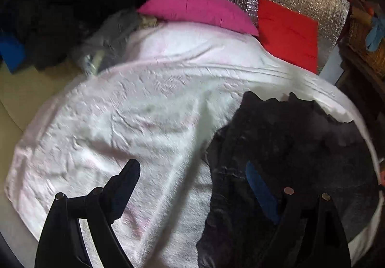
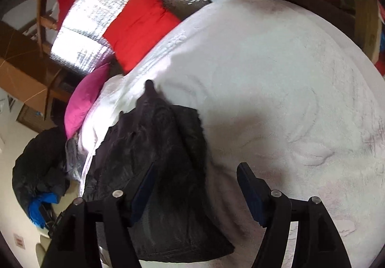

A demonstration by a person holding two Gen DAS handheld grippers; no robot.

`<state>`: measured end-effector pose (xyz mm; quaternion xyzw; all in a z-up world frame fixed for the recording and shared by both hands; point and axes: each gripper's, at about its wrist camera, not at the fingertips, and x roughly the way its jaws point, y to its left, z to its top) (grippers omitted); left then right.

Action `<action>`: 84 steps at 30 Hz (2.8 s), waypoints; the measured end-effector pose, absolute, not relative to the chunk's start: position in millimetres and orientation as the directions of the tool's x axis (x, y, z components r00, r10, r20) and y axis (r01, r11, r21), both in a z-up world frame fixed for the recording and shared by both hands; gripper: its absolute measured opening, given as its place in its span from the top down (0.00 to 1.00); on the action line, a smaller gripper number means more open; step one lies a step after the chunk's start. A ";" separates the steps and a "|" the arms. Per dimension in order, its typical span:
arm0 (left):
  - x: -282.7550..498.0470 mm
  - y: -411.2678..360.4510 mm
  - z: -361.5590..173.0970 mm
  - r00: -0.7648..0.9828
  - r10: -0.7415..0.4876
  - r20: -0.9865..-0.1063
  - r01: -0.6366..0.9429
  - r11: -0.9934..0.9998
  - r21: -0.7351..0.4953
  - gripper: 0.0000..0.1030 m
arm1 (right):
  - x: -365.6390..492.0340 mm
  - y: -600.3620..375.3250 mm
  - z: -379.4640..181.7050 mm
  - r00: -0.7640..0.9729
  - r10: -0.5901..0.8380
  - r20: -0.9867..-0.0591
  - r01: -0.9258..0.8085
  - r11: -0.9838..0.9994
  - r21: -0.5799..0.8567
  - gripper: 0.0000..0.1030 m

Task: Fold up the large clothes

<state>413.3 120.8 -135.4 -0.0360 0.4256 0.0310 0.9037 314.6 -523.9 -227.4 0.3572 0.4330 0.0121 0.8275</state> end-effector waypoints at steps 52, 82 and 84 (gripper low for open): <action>399.2 99.0 -122.5 0.701 -0.026 -0.712 -0.011 0.999 -0.048 0.13 | 315.1 -488.2 -195.7 0.768 0.272 -0.579 0.147 0.806 0.574 0.29; 402.7 49.9 -184.8 0.510 -0.057 -0.858 0.036 0.998 -0.044 0.00 | 346.6 -414.0 -236.3 0.627 0.307 -0.716 0.110 0.875 0.471 0.31; 398.0 62.1 -167.1 0.569 -0.074 -0.819 0.031 0.997 -0.068 0.00 | 341.7 -422.0 -230.1 0.644 0.348 -0.682 0.109 0.840 0.532 0.31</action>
